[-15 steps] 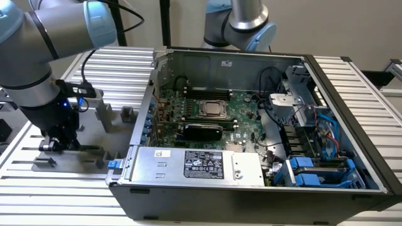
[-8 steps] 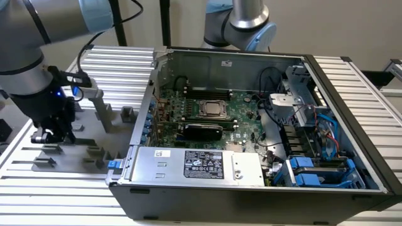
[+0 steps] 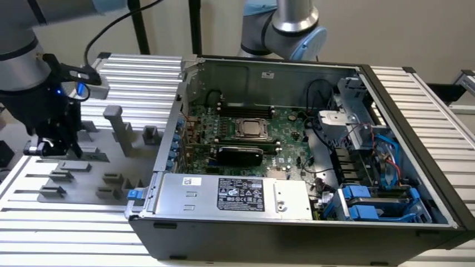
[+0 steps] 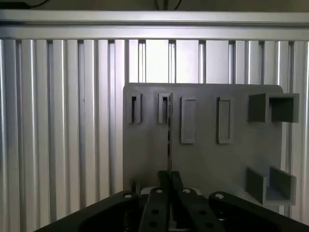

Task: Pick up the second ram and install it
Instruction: 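Insert the second ram into the second slot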

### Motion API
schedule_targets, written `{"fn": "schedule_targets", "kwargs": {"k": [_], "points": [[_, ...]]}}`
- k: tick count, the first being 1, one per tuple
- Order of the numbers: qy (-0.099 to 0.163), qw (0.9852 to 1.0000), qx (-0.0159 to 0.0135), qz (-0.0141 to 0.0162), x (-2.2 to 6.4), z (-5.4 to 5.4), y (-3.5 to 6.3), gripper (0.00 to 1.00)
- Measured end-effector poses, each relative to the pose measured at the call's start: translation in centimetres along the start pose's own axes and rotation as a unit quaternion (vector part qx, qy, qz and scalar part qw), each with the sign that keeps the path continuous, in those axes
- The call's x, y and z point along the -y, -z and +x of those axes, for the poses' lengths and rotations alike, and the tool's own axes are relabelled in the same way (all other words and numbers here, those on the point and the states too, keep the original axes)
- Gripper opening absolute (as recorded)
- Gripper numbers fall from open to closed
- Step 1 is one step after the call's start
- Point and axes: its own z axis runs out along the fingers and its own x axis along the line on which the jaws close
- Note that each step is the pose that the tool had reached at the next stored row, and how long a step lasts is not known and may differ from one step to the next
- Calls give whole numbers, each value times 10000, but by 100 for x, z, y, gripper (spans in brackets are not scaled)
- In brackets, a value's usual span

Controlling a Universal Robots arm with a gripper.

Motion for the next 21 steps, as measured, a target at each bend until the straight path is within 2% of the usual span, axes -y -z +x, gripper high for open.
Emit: {"fn": "schedule_targets", "kwargs": {"k": [4,9,15,21], "points": [[0,10000,0,0,39,-4,184,0],[0,10000,0,1,162,-10,414,0],[-1,10000,1,1,379,-18,693,0],[-1,10000,0,0,642,-26,977,0]]}}
